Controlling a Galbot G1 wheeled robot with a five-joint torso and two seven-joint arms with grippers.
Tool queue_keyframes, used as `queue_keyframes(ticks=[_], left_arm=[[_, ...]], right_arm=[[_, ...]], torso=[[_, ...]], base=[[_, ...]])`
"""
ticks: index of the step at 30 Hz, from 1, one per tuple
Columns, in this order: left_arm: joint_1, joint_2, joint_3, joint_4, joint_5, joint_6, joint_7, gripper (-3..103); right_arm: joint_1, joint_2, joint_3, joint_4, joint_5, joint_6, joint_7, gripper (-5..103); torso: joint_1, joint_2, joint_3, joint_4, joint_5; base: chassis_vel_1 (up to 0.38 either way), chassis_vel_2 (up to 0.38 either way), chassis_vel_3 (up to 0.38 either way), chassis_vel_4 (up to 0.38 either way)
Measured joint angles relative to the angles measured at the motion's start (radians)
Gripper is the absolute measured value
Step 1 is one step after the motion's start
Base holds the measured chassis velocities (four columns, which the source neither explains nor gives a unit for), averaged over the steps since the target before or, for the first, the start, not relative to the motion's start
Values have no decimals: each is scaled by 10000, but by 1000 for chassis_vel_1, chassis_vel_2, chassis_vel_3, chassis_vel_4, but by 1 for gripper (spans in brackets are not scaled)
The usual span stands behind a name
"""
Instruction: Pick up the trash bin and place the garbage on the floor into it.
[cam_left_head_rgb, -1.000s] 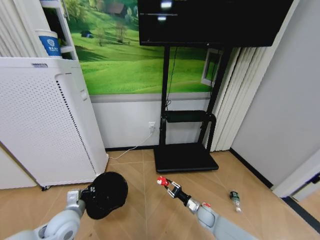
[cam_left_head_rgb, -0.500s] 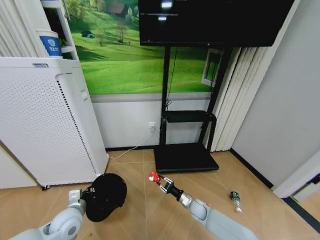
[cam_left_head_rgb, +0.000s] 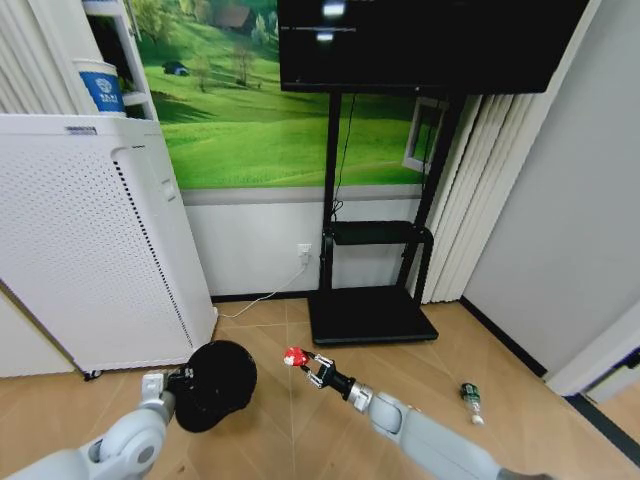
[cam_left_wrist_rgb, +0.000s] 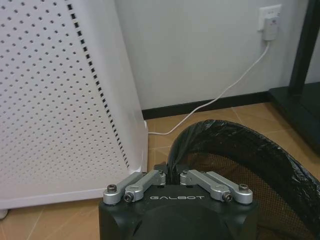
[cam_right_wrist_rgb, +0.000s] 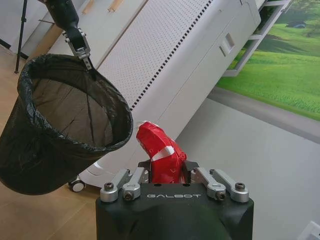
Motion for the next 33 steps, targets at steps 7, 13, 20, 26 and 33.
queue_keyframes(ticks=[7,13,20,26,33], left_arm=[[-211,244,571,57,787,91,612,7],[-1531,381,2185,221,853,118,934,7],[-5270,-76,5386,779,312,121,995,7],[-7929,-879,7487,1153,-351,21,644,7],[-8074,-888,7961,922,-424,13,517,7]], right_arm=[[-93,138,-9,-91,-280,42,2,32],[-21,280,-162,10,-446,56,36,32],[120,429,-468,114,-607,52,148,32],[136,663,-551,59,-651,51,181,32],[175,932,-436,-564,-593,179,169,31]], torso=[[0,-1,1,1,0],[0,0,0,3,-1],[0,0,1,-1,1],[1,-1,1,-5,6],[1,-1,0,4,0]], base=[[0,0,0,0],[0,0,0,0],[0,0,0,0],[0,0,0,0],[0,0,0,0]])
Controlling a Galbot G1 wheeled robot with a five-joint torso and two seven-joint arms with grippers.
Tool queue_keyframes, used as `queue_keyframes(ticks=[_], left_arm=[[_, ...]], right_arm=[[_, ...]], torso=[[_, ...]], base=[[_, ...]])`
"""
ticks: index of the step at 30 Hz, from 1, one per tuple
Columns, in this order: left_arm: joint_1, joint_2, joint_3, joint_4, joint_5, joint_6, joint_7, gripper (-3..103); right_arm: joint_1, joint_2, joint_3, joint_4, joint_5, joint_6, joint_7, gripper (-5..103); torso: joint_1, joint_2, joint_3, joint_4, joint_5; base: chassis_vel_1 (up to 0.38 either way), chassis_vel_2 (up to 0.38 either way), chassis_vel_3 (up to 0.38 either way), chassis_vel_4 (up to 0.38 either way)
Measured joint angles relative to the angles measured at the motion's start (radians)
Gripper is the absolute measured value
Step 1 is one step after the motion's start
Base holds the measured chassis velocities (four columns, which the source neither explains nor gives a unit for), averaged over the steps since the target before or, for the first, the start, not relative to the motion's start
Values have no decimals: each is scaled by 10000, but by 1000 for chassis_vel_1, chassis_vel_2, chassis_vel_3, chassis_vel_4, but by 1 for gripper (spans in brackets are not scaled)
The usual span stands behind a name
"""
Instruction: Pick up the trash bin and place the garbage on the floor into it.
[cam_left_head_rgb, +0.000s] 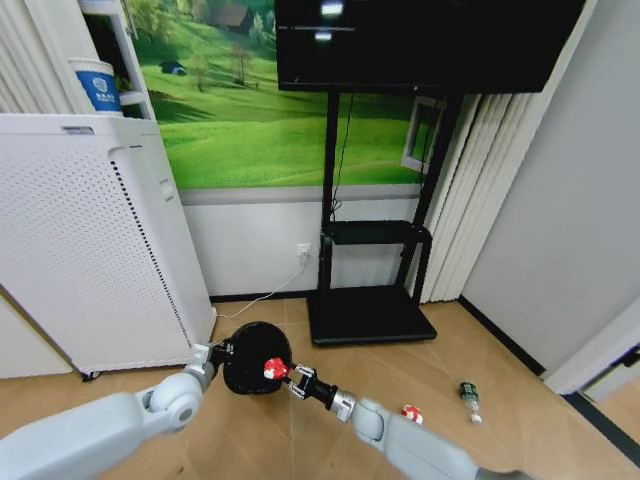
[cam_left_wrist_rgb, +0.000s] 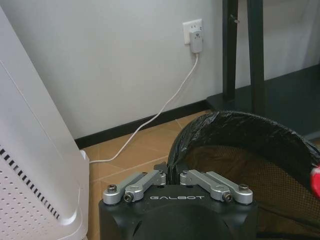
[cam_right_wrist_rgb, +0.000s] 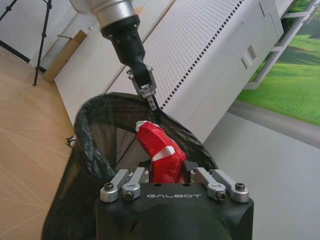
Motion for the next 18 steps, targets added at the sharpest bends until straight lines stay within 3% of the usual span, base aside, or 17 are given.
queue_keyframes(ticks=[4,7,9,18], left_arm=[[540,233,-197,-186,322,-44,63,7],[1400,541,-725,-431,602,-60,237,7],[2282,706,-1573,-472,781,-82,379,7],[3297,773,-2712,-506,946,-94,591,7]], right_arm=[[31,190,91,-535,26,102,-4,31],[45,270,127,-805,-20,171,-29,31],[36,299,60,-736,-36,161,-26,31],[-31,461,-253,-371,-68,-42,210,31]], torso=[[0,0,0,-3,0],[0,0,0,0,0],[-1,0,-1,0,-1],[-1,0,-1,-2,0]], base=[[0,0,0,0],[0,0,0,0],[0,0,0,0],[0,0,0,0]])
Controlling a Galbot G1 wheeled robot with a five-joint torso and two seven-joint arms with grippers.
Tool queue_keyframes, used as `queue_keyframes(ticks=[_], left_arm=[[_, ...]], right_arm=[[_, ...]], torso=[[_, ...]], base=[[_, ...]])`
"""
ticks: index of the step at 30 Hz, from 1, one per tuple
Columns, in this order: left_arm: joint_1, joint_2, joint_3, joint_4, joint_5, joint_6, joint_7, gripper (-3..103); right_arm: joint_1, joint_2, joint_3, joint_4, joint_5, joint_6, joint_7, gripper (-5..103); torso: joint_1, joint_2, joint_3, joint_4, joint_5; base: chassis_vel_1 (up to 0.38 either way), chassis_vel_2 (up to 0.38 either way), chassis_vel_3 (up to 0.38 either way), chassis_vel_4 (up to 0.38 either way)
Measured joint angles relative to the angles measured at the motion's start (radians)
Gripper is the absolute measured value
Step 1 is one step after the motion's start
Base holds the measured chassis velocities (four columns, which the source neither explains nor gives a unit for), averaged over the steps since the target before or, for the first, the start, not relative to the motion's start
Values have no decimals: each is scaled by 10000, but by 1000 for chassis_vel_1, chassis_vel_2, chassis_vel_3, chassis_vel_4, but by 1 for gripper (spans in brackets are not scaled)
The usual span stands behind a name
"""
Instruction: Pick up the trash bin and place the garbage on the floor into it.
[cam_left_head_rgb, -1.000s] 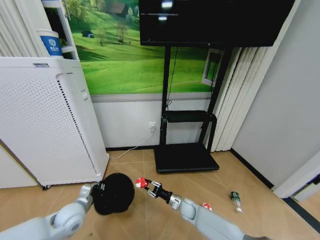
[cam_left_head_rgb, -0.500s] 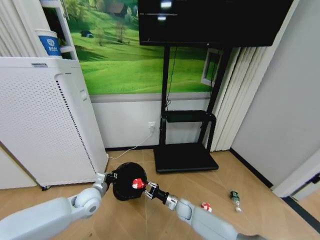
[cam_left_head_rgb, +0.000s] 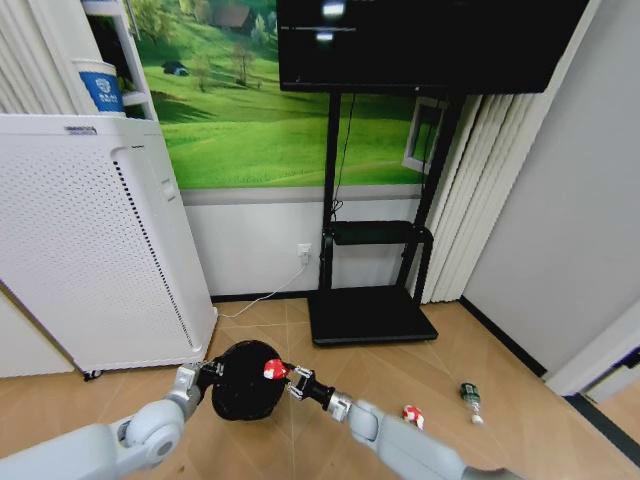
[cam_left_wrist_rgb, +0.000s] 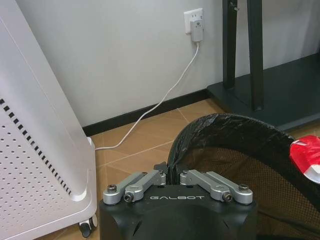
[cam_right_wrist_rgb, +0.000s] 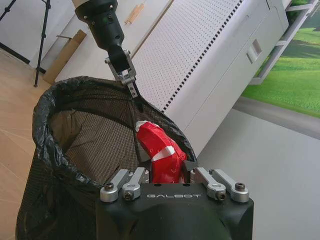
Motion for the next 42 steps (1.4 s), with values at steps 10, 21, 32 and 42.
queue_keyframes(ticks=[10,21,32,42], left_arm=[[382,-137,-252,72,170,-48,46,7],[-226,-598,335,290,-10,-20,-306,7],[1166,-20,-1018,-157,11,-73,-575,7],[1749,548,-1564,-477,450,-283,-419,7]], right_arm=[[-199,-291,33,208,-77,-89,279,40],[-352,-523,149,639,-141,-87,344,79],[-686,-1416,1551,523,784,221,693,100],[-1618,-1753,3717,-1135,1281,777,341,100]], torso=[[0,0,0,-1,-1],[0,0,0,-1,0],[0,0,0,1,0],[0,0,0,-4,4]], base=[[0,0,0,0],[0,0,0,0],[0,0,0,0],[0,0,0,0]])
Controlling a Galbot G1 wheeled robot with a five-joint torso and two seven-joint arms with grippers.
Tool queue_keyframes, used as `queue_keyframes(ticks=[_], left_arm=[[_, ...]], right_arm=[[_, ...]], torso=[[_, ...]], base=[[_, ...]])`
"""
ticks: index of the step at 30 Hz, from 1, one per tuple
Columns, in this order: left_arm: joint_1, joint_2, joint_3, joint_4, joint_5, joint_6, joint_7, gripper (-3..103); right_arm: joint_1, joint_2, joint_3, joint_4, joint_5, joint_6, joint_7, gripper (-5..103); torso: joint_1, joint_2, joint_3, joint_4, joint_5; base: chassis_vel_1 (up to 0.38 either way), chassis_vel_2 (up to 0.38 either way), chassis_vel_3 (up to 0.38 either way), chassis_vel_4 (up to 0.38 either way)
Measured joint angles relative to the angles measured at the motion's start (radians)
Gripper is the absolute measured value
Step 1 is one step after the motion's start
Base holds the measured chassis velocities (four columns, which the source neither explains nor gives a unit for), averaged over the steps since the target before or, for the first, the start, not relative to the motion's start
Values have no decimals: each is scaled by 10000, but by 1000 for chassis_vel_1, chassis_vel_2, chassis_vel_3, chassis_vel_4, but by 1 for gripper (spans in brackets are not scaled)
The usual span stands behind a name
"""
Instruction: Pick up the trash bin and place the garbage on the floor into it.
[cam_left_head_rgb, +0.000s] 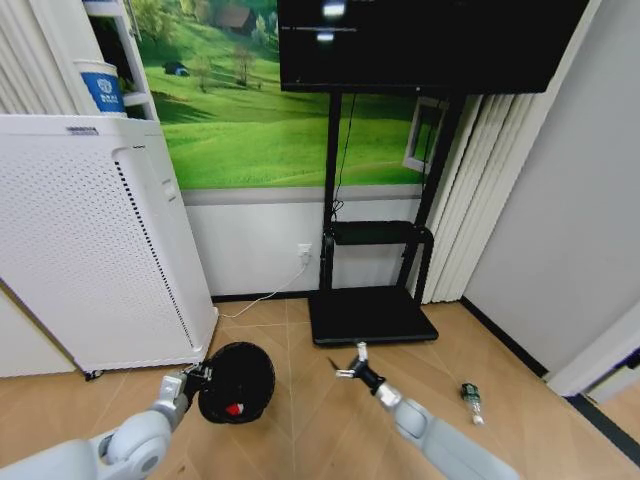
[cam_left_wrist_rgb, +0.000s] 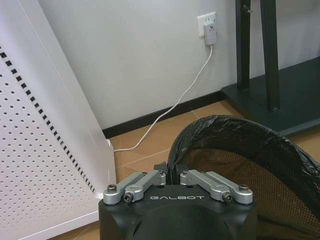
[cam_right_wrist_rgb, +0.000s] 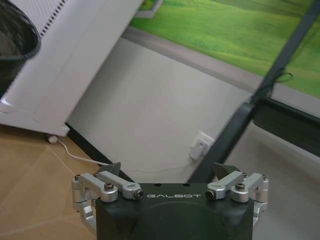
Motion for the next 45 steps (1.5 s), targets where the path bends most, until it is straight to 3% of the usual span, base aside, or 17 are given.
queue_keyframes(ticks=[6,30,45], left_arm=[[-203,-415,-183,-84,80,-448,-319,7],[2,-538,-66,-279,297,-542,-955,7],[42,-589,8,-411,337,-539,-944,7]], right_arm=[[-417,-90,516,-207,18,134,-79,100],[-1363,-331,1193,894,567,228,-482,100],[-1752,-409,1782,1268,324,232,-518,100]], torso=[[-1,0,-1,2,-2],[1,-1,1,7,-4],[-1,1,-1,2,-2]], base=[[0,0,0,0],[-4,-5,2,8],[-123,-281,121,270]])
